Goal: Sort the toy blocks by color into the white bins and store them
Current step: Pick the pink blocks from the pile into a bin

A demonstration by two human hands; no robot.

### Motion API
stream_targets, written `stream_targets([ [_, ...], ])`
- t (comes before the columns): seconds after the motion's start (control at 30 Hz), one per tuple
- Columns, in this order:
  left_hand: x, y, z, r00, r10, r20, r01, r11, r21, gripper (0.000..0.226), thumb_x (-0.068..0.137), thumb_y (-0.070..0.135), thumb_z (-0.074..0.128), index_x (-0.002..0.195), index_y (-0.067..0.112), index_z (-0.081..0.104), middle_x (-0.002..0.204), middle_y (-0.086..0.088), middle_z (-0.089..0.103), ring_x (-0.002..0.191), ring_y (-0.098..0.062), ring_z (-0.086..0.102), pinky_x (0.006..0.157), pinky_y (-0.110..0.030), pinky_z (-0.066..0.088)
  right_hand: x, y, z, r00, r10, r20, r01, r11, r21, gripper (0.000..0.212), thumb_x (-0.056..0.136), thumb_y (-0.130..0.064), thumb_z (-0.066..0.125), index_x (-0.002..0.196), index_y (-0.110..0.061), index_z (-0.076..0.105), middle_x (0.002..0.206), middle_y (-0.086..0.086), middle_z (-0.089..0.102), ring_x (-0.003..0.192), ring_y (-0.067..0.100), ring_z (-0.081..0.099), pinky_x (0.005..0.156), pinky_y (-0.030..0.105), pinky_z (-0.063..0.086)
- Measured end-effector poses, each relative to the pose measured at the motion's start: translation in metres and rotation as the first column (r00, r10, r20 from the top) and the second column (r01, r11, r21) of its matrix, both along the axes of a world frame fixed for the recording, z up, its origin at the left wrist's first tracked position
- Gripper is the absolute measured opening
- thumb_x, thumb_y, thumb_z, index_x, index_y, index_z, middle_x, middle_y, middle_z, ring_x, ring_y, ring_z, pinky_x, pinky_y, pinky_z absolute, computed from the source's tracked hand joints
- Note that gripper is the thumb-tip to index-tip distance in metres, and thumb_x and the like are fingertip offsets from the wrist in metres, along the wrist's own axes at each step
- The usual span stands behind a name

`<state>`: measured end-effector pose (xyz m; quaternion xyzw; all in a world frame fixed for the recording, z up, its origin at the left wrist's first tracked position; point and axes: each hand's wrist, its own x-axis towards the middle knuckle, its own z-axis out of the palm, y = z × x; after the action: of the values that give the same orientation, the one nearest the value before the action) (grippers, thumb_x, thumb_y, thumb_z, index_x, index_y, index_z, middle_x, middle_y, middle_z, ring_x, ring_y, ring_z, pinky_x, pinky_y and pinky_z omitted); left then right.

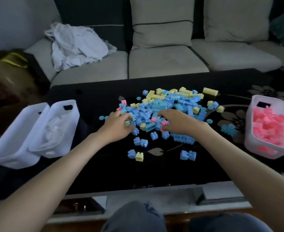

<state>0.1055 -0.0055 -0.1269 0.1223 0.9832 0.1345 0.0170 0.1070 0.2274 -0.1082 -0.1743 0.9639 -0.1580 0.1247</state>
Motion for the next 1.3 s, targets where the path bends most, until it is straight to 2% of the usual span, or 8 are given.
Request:
stream_targets([
  [0.07,0.009,-0.014,-0.004,0.992,-0.106,-0.072,0.084,0.963,-0.256,0.052,0.087,0.06,0.049,0.125,0.026,0.049,0.122,-0.003,0.048,0.121,-0.025,0.039,0.101,-0.038,0.028,-0.007,-0.001,-0.009,0.998,-0.042,0.038,0.041,0.999,0.022,0.027,0.083,-0.034,0.061,0.098,-0.016,0.047,0.101,-0.003,0.045,0.089,0.021,0.049,0.074,0.034,0.039],
  [0.13,0.013,-0.022,-0.011,0.979,-0.179,-0.097,0.137,0.932,-0.335,0.06,0.086,0.065,0.045,0.131,0.026,0.045,0.126,-0.002,0.048,0.125,-0.024,0.038,0.103,-0.038,0.025,-0.01,-0.002,-0.014,0.997,-0.038,0.072,0.037,0.999,0.019,0.028,0.082,-0.038,0.062,0.09,-0.017,0.045,0.094,-0.002,0.043,0.084,0.022,0.049,0.075,0.037,0.042],
  [0.37,0.009,-0.019,-0.026,0.948,-0.223,-0.228,0.182,0.966,-0.184,0.034,0.093,0.045,0.049,0.114,0.019,0.055,0.109,0.002,0.053,0.11,-0.018,0.049,0.096,-0.034,0.03,-0.011,-0.012,-0.011,0.983,-0.013,0.182,0.006,0.999,0.036,0.03,0.085,-0.033,0.063,0.106,-0.023,0.044,0.111,0.008,0.055,0.104,0.029,0.055,0.086,0.045,0.046],
  [0.53,0.007,-0.02,-0.025,0.93,-0.15,-0.336,0.145,0.989,-0.041,0.034,0.088,0.046,0.059,0.106,0.019,0.063,0.104,0.001,0.046,0.099,-0.017,0.043,0.087,-0.03,0.032,-0.012,-0.017,-0.016,0.999,0.032,0.031,-0.035,0.994,0.099,0.031,0.083,-0.029,0.064,0.102,-0.019,0.042,0.093,0.005,0.057,0.087,0.026,0.054,0.071,0.035,0.033],
  [0.73,0.009,-0.026,-0.018,0.958,-0.171,-0.23,0.164,0.985,-0.052,0.039,0.088,0.05,0.056,0.109,0.018,0.06,0.094,0.006,0.046,0.097,-0.015,0.049,0.08,-0.025,0.034,-0.009,-0.02,-0.022,0.994,0.027,-0.107,-0.01,0.988,0.157,0.036,0.08,-0.043,0.064,0.093,-0.021,0.038,0.078,-0.003,0.044,0.077,0.017,0.04,0.078,0.031,0.022],
  [0.9,0.016,-0.026,-0.02,0.983,-0.183,0.012,0.183,0.981,-0.056,0.046,0.094,0.04,0.052,0.133,0.019,0.044,0.113,0.0,0.055,0.106,-0.02,0.054,0.081,-0.035,0.048,-0.009,-0.022,-0.025,0.989,0.039,-0.145,-0.018,0.989,0.147,0.018,0.087,-0.036,0.055,0.091,-0.027,0.039,0.079,-0.009,0.042,0.086,0.015,0.038,0.082,0.028,0.017],
  [1.03,0.019,-0.027,-0.02,0.986,-0.168,-0.008,0.168,0.986,0.005,0.012,0.096,0.031,0.051,0.101,0.021,0.047,0.094,0.006,0.049,0.093,-0.02,0.056,0.073,-0.033,0.046,-0.008,-0.023,-0.025,0.981,0.034,-0.192,-0.014,0.995,0.102,0.01,0.092,-0.034,0.051,0.087,-0.028,0.046,0.077,-0.018,0.046,0.087,0.011,0.041,0.083,0.029,0.017],
  [1.3,0.016,-0.02,-0.011,0.999,-0.002,-0.054,0.001,1.0,-0.002,0.02,0.092,0.03,0.046,0.077,0.021,0.037,0.091,0.005,0.04,0.077,-0.013,0.044,0.062,-0.028,0.035,-0.003,-0.032,-0.023,0.996,0.034,-0.079,-0.031,0.999,0.035,0.028,0.089,-0.046,0.053,0.103,-0.023,0.043,0.082,-0.009,0.056,0.081,0.013,0.05,0.087,0.034,0.024],
])
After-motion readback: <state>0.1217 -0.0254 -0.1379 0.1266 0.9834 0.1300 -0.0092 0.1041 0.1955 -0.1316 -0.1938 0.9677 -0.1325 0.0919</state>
